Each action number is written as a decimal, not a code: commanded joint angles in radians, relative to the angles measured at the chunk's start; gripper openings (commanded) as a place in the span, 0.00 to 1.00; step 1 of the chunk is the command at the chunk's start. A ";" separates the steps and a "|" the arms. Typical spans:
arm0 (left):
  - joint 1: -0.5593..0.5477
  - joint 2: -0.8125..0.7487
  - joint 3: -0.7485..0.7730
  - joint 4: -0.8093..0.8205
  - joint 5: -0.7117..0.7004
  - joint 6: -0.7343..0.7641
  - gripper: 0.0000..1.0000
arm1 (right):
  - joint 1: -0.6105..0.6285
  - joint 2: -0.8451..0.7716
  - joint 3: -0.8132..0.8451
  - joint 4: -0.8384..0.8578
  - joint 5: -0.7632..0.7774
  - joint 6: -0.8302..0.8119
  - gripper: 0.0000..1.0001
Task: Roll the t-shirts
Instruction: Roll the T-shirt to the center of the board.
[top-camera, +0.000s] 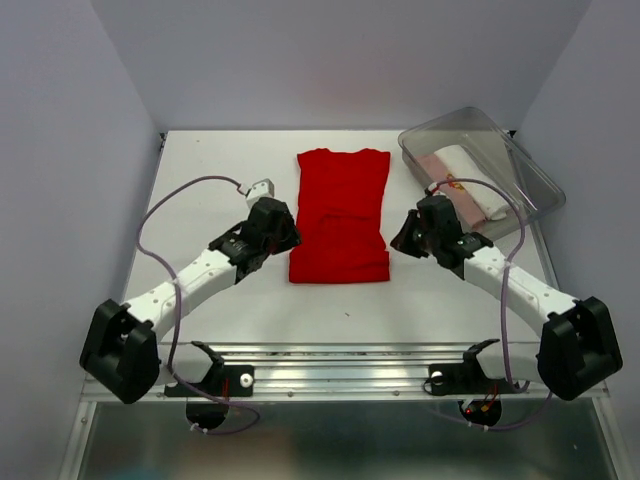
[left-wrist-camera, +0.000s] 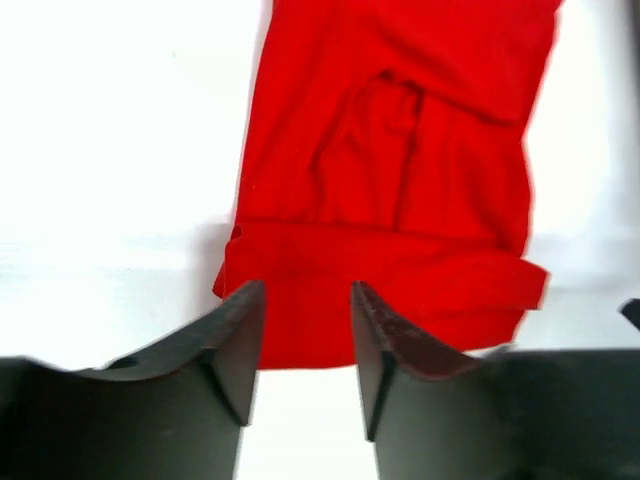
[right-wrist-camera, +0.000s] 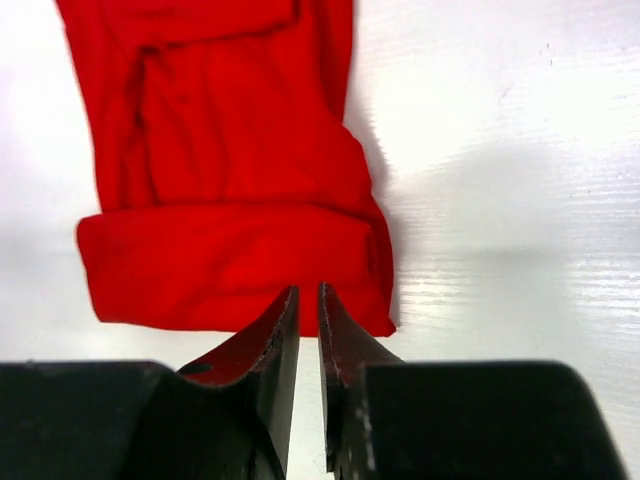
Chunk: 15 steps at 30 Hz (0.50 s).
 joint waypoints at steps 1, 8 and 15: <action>0.013 -0.109 -0.045 -0.079 -0.041 -0.021 0.54 | 0.008 -0.015 -0.061 -0.052 -0.036 0.001 0.20; 0.015 -0.218 -0.232 0.002 0.094 -0.136 0.58 | 0.008 -0.018 -0.198 0.085 -0.191 0.106 0.51; 0.016 -0.177 -0.358 0.202 0.173 -0.210 0.60 | 0.008 0.044 -0.200 0.134 -0.191 0.084 0.57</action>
